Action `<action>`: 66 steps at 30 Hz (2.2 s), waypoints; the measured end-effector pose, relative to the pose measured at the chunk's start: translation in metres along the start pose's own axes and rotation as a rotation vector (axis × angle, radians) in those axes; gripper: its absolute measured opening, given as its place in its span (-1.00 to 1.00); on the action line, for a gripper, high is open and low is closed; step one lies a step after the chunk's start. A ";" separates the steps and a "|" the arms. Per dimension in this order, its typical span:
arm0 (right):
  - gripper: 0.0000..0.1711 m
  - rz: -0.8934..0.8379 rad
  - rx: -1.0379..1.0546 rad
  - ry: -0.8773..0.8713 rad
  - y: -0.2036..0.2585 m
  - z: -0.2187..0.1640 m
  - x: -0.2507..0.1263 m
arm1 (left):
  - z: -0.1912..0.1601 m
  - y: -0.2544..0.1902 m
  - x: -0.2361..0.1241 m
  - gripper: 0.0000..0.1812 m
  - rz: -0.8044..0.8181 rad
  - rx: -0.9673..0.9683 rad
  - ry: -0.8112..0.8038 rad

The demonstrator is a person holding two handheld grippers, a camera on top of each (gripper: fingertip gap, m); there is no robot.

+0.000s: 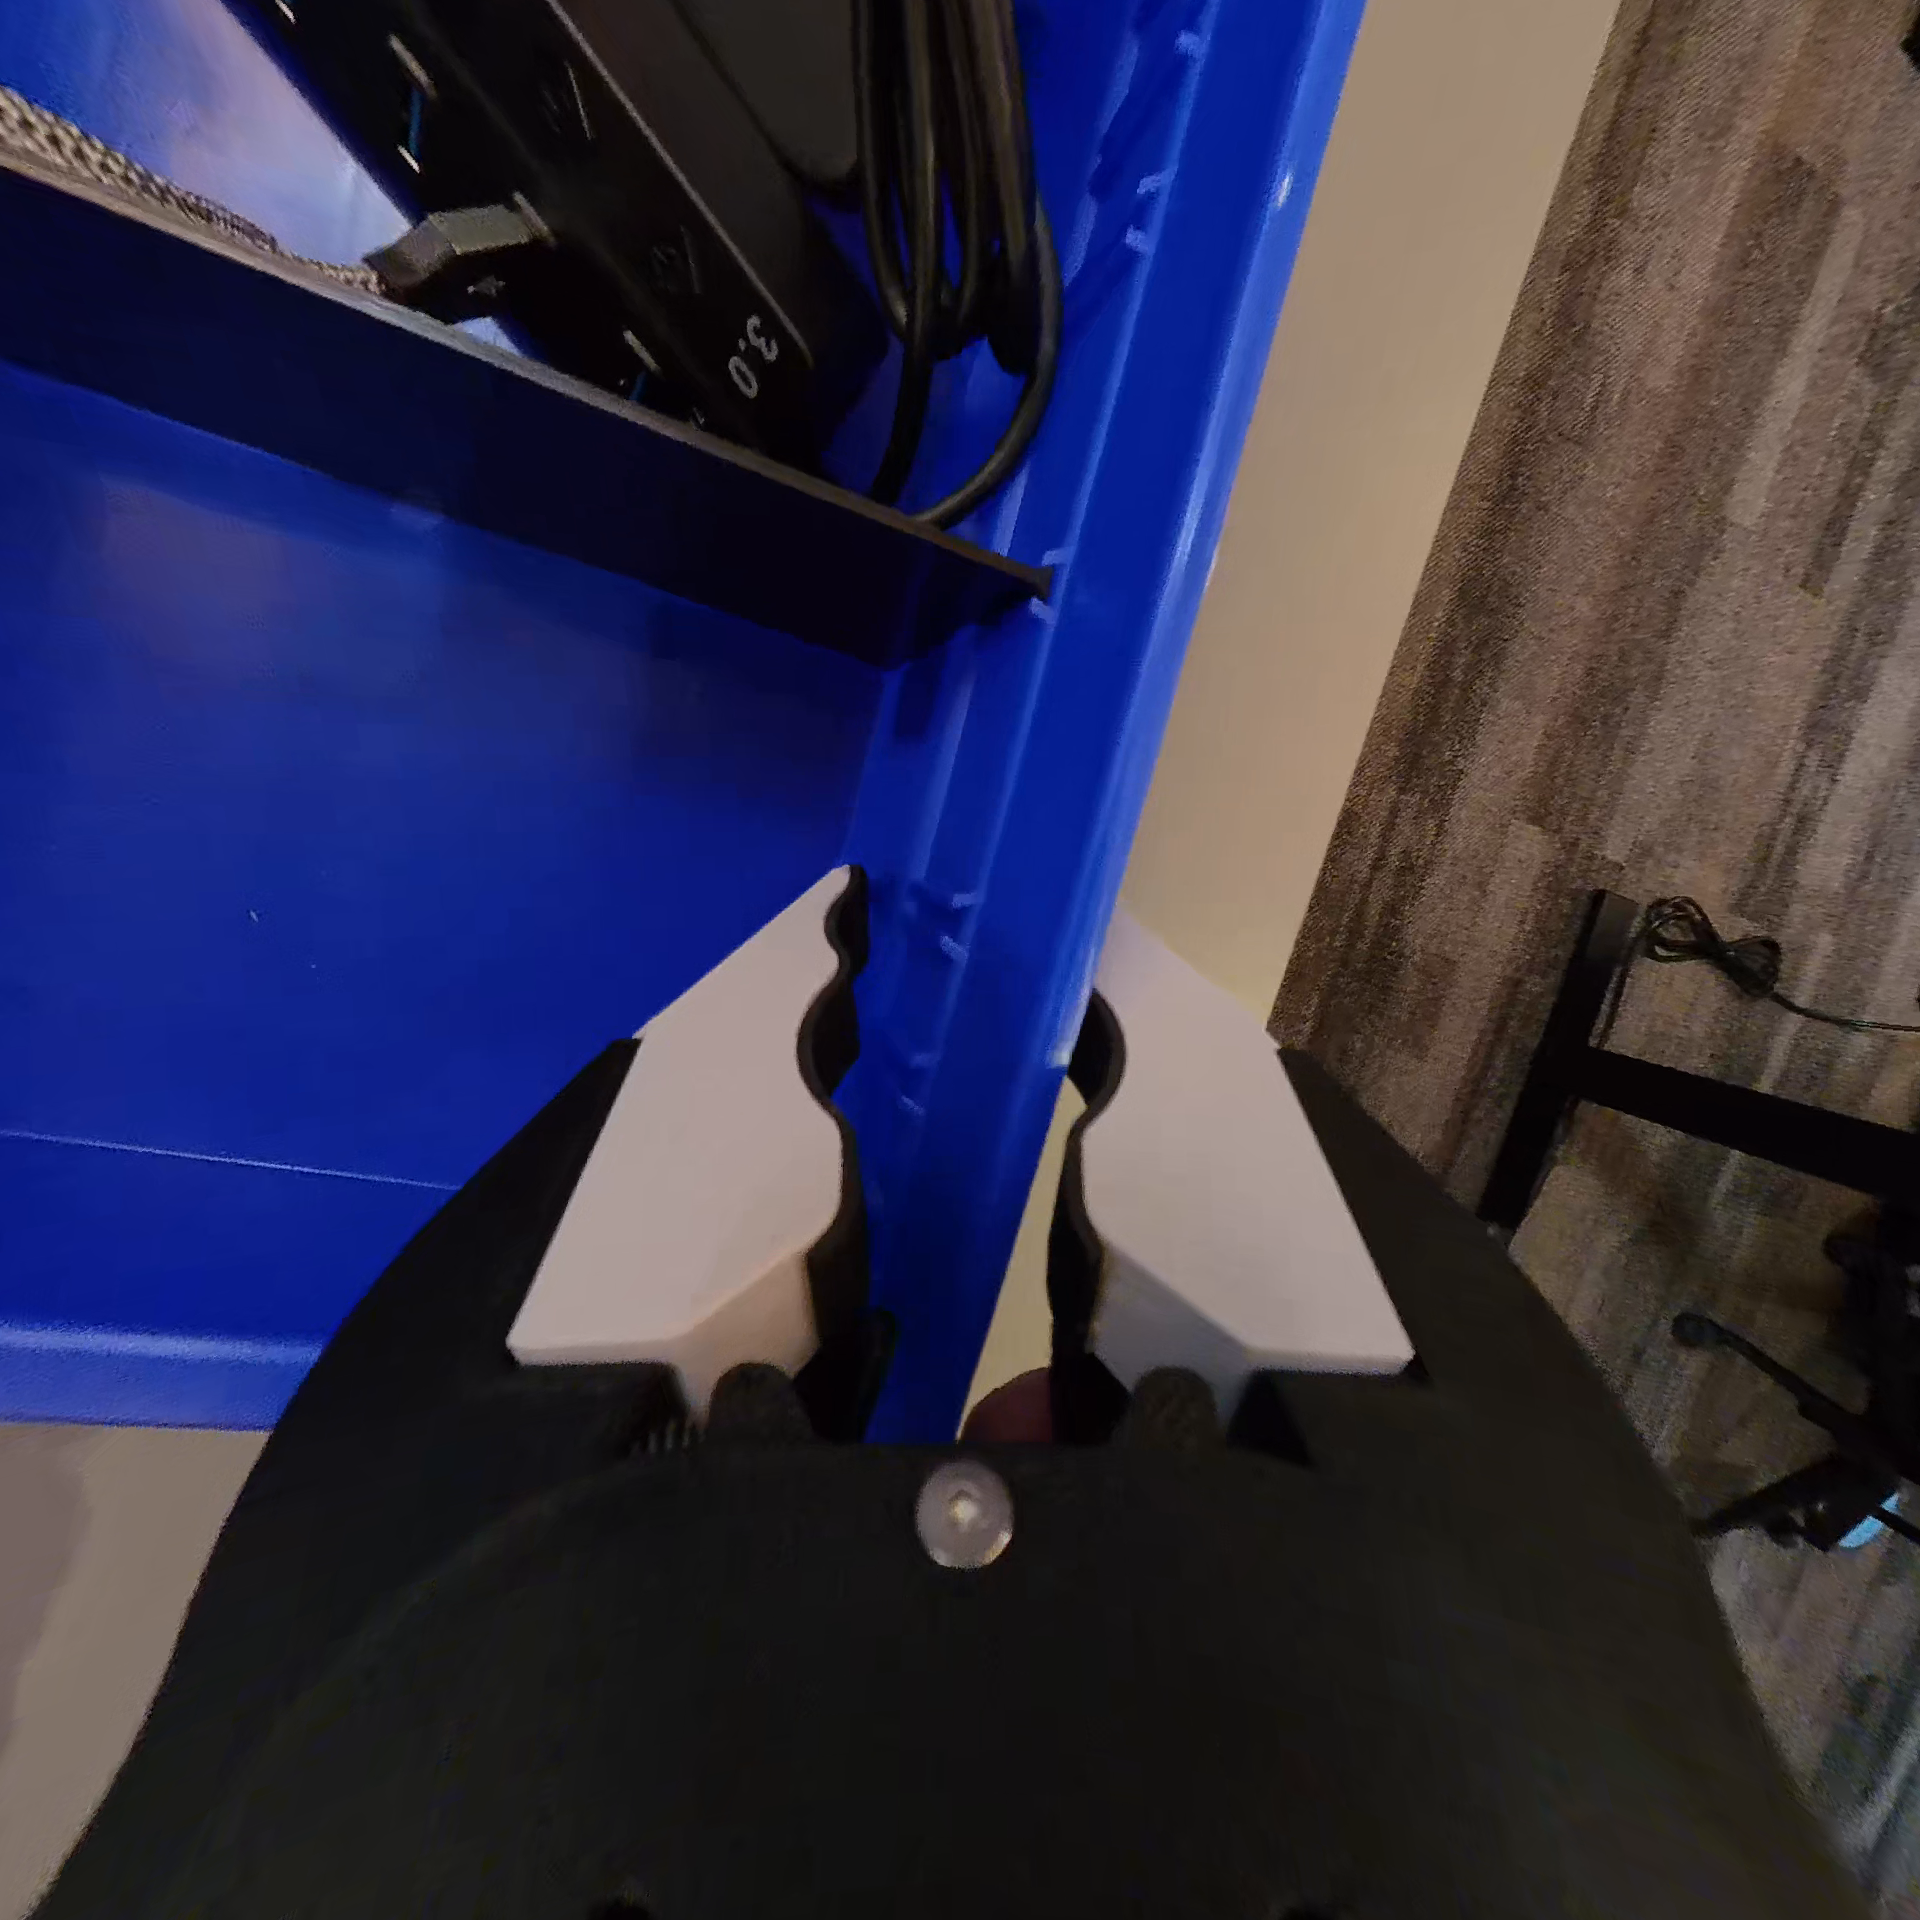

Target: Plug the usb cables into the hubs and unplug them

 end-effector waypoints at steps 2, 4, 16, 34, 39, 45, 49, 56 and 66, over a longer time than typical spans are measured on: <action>-0.62 0.018 -0.001 -0.004 0.001 0.000 0.001 | -0.001 0.000 0.005 -0.68 -0.018 0.001 -0.003; -0.67 0.053 -0.013 -0.001 0.005 0.000 0.001 | 0.000 0.000 0.011 -0.85 -0.054 -0.019 -0.027; -0.84 0.163 0.013 -0.063 0.007 0.005 0.002 | 0.010 -0.005 0.009 -0.93 -0.084 -0.071 -0.157; -0.74 0.239 -0.039 -0.130 0.095 0.010 -0.006 | 0.010 -0.023 -0.015 -0.93 -0.023 -0.075 -0.403; -0.69 0.281 -0.063 -0.199 0.140 0.017 -0.010 | 0.004 -0.023 -0.021 -0.93 -0.011 -0.092 -0.433; -0.50 0.322 -0.081 -0.276 0.191 0.023 -0.015 | -0.003 -0.020 -0.029 -0.93 -0.012 -0.121 -0.476; -0.28 0.350 -0.095 -0.321 0.223 0.024 -0.017 | -0.005 -0.020 -0.041 -0.93 -0.004 -0.129 -0.518; -0.10 0.383 -0.102 -0.396 0.273 0.028 -0.019 | -0.008 -0.025 -0.056 -0.93 -0.011 -0.157 -0.571; 0.12 0.464 -0.117 -0.510 0.356 0.045 -0.018 | -0.023 -0.026 -0.074 -0.93 -0.006 -0.214 -0.622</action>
Point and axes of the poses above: each gripper's, where its closed fingertips meet, x out along the fingers, z out of its top, y = z × x across the jaws, the point moved 7 cm from there along -x, back along the fingers, and after that the axes turned 8 degrees about z, right-handed, at the moved point
